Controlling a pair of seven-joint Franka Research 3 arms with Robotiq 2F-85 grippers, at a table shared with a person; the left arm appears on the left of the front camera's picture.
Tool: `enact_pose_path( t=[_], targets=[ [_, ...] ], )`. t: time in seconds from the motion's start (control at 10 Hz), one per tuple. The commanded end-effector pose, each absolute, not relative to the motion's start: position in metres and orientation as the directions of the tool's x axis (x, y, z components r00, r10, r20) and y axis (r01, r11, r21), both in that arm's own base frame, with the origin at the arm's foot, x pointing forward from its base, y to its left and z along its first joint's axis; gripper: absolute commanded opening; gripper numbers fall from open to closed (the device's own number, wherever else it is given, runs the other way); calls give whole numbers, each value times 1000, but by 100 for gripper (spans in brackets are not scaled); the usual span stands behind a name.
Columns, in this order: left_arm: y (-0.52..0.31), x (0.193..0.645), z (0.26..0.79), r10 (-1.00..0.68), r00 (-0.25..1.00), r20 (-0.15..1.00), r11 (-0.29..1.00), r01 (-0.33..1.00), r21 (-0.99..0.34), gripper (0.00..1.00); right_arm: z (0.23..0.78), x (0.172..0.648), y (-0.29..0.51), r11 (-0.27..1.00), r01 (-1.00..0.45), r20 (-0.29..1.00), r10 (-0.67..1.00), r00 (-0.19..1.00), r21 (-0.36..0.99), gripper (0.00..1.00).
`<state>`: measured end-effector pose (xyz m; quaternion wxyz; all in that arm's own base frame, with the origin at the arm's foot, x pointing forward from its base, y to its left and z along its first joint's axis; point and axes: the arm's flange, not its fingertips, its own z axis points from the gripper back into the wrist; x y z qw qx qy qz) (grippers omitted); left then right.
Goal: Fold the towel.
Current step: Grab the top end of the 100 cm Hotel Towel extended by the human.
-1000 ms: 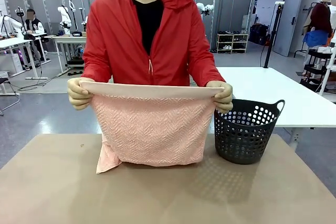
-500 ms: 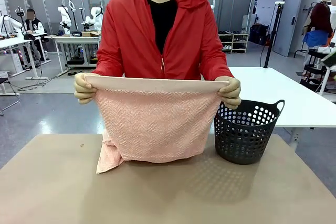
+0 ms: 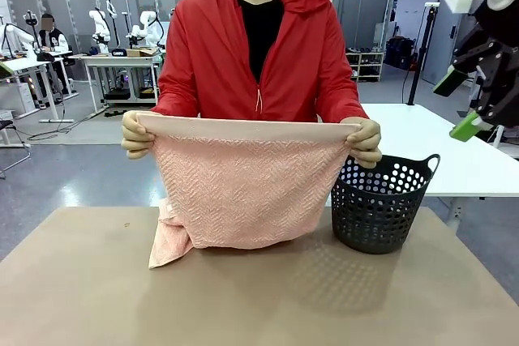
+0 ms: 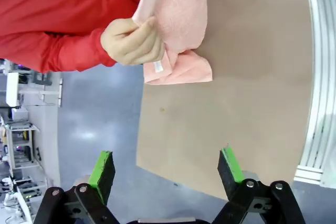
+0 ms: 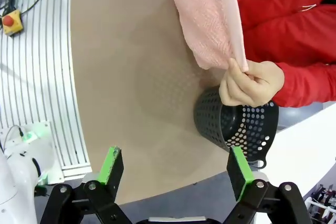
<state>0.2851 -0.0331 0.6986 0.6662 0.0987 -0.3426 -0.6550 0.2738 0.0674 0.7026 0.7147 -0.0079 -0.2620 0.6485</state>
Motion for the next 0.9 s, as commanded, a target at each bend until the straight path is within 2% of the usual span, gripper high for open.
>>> enact_pose_path(
  t=[0.0, 0.1, 0.5, 0.6, 0.7, 0.8],
  targets=[
    [-22, 284, 693, -911, -68, 407, 169, 837, 520, 100, 701, 277, 62, 243, -915, 419, 903, 92, -321, 100],
    [-33, 285, 699, -940, -93, 327, 122, 805, 580, 100, 703, 274, 67, 159, -923, 364, 931, 22, -351, 100],
    [-31, 286, 695, -934, -107, 341, 113, 816, 566, 100, 702, 274, 68, 146, -927, 370, 929, 9, -344, 100],
    [-55, 278, 702, -944, -134, 302, 71, 811, 581, 100, 711, 279, 83, 99, -927, 376, 926, -48, -362, 100],
    [-79, 279, 712, -938, -154, 310, 52, 823, 566, 100, 718, 291, 104, 86, -925, 363, 930, -59, -370, 100],
    [-96, 284, 716, -955, -130, 268, 45, 827, 561, 100, 722, 301, 118, 83, -923, 342, 938, -55, -376, 100]
  ],
)
